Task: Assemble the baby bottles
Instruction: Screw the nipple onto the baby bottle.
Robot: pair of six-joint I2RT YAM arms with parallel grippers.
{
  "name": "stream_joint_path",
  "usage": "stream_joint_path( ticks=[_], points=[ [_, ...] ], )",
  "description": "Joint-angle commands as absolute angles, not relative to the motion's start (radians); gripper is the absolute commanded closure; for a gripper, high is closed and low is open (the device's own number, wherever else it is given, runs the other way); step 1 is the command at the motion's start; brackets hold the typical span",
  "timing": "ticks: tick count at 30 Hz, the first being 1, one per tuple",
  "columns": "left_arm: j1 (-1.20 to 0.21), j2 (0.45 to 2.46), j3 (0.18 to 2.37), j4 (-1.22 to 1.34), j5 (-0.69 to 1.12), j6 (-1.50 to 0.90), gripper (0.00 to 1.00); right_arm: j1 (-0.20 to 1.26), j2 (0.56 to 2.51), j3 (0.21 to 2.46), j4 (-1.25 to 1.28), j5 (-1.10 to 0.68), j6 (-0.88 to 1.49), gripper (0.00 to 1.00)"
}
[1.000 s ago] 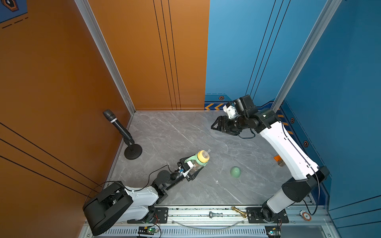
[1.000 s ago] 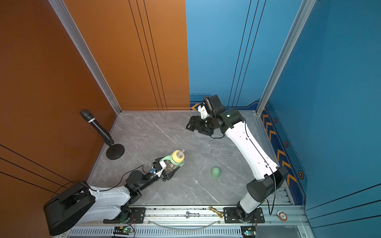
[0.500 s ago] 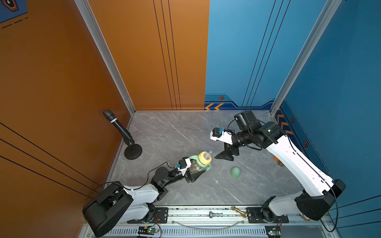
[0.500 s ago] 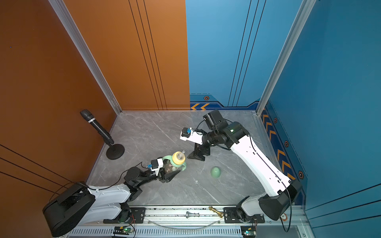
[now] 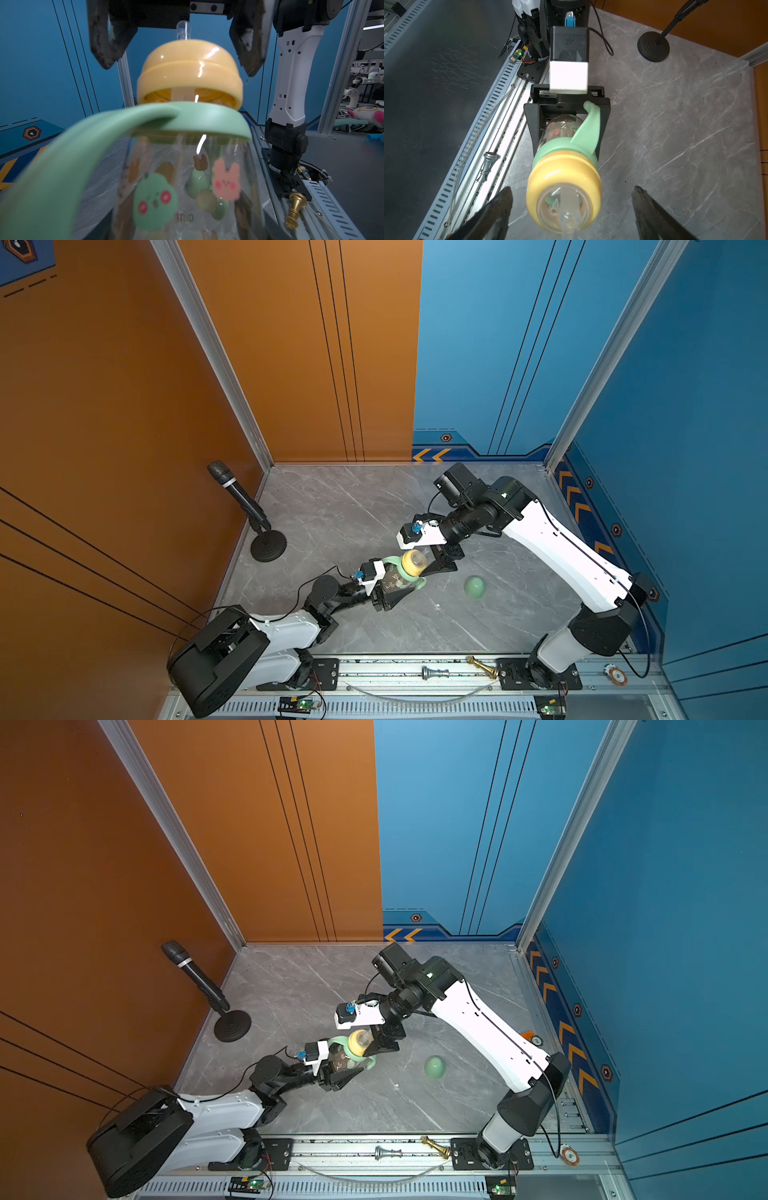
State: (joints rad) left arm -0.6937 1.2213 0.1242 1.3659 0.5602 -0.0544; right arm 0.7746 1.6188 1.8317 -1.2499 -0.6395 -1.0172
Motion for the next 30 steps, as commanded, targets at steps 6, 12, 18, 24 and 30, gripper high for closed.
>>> stream_joint_path(
  ticks=[6,12,18,24,30],
  points=[
    [-0.687,1.214,0.145,1.408,0.574,-0.066,0.93,0.791,1.64,1.838,-1.291,-0.609,-0.998,0.22],
    [-0.686,1.214,0.149,1.408,0.565,-0.067,0.93,0.805,1.646,1.83,-1.29,-0.608,-0.978,0.32],
    [-0.687,1.204,0.149,1.406,0.471,-0.05,0.93,0.824,1.651,1.817,-1.279,-0.601,-0.896,0.53],
    [-0.782,1.176,0.139,1.407,0.085,0.198,0.94,0.852,1.646,1.714,-1.011,-0.495,-0.373,0.69],
    [-0.848,1.187,0.181,1.408,-0.146,0.396,0.96,0.846,1.928,2.029,-1.217,-0.292,0.348,0.82]
  ],
)
